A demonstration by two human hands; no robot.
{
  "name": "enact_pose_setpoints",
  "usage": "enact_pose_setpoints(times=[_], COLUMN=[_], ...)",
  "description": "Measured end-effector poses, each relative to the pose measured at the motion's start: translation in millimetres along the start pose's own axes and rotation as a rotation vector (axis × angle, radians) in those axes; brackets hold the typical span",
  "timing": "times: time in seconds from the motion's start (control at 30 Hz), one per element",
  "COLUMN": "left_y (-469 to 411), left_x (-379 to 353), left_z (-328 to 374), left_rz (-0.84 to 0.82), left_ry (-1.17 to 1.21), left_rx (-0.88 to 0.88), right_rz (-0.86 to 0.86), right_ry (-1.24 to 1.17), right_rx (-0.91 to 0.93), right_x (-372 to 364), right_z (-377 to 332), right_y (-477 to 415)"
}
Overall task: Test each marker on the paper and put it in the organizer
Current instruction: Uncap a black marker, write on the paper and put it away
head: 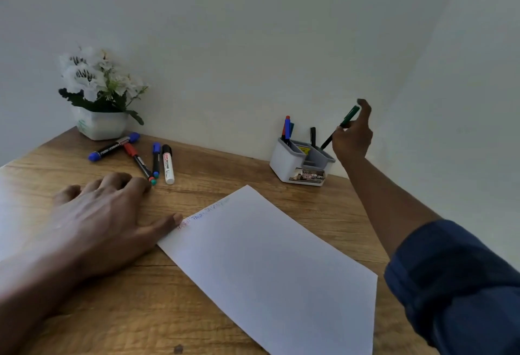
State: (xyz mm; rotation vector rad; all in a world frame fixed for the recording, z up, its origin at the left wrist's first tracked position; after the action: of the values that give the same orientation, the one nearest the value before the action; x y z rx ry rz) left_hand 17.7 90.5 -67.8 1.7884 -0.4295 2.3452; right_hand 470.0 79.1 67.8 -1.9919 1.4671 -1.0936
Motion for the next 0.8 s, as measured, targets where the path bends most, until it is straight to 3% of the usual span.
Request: enact_pose_setpoints(times=[0.13,0.3,0.37,0.43,0.53,0.6,0.7,0.8], left_y=[0.5,2.3,1.8,2.1,4.0,6.7,13.0,15.8], left_x=[0.7,2.6,2.3,2.8,5.0,8.2,12.9,16.6], left_z=[0.5,1.7,0.8,0.5,2.4,4.4,7.2,10.0], left_rz=[0.003,-0.002,-0.001,-0.005,-0.011,-0.019,-0.041,-0.07], left_ry=[0.009,0.009,0.014,0.02,0.03,0.03,0.045,0.048], left_rx=[-0.002,-0.003,-0.002,0.006,0.015,0.017,0.012,0.006], right_rz=[-0.13,-0.269,-0.338,-0.477,-0.657,-0.615,-0.332,-0.052], right_ry=[0.099,0.197,0.357,0.545,0.603,0.575,0.472,0.216], right_rx=[0.085,0.052,0.018,-0.029,-0.099,-0.106,0.023,0.221], right_x=[-19.6,-38.7,-43.7,-47.2,-48.1,-46.3,-34.6,-20.6], right_z=[14.1,26.6,22.7,19.8,18.2,15.2,-2.7,-32.2], right_y=[13.4,24.0,20.2,14.7,14.7,20.0,31.9,51.1])
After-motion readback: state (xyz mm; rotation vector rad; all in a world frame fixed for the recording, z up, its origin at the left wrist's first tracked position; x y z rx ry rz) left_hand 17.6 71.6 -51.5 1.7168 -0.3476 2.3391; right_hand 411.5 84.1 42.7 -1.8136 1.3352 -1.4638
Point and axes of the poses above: each hand's wrist, its own y-axis away from the middle knuckle, its own x-axis out of the back of the hand, z = x × y, the point moved 4 cm from there along -y, towards the middle knuckle, and after that the axes turned 3 degrees about x, right-handed, at the moved point
